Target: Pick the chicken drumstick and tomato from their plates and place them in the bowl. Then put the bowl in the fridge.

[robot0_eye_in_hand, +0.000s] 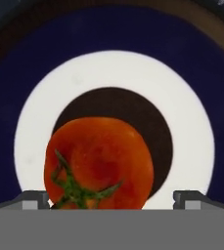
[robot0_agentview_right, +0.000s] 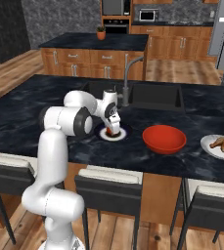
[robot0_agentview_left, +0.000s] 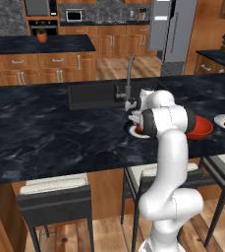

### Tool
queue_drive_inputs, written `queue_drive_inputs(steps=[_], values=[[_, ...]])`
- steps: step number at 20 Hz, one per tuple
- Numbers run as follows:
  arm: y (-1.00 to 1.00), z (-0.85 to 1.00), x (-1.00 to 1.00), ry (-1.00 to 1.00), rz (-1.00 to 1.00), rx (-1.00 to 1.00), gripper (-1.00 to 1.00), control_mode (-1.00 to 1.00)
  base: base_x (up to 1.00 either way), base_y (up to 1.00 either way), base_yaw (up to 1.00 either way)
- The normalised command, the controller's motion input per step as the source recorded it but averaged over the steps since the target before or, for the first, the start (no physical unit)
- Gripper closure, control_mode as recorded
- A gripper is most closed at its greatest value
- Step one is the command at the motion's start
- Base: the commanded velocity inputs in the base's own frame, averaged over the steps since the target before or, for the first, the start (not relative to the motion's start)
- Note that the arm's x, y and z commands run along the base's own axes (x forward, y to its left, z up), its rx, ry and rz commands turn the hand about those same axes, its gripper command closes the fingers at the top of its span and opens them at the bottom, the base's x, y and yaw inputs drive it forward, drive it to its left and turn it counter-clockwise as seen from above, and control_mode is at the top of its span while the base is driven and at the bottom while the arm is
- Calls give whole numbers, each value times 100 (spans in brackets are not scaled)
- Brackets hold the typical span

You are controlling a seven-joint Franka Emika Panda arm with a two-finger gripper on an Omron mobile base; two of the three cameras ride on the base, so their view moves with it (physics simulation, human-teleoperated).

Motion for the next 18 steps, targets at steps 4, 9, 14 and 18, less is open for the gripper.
queue_drive_inputs(steps=[4,9,14,18], values=[[-32,-4,1,0,0,-2,-100,-100,0,0,0],[-25,-6,0,-1,0,0,-100,-100,0,0,0],[-1,-6,0,-1,0,0,100,-100,0,0,0],[0,-3,0,0,0,3,100,-100,0,0,0]])
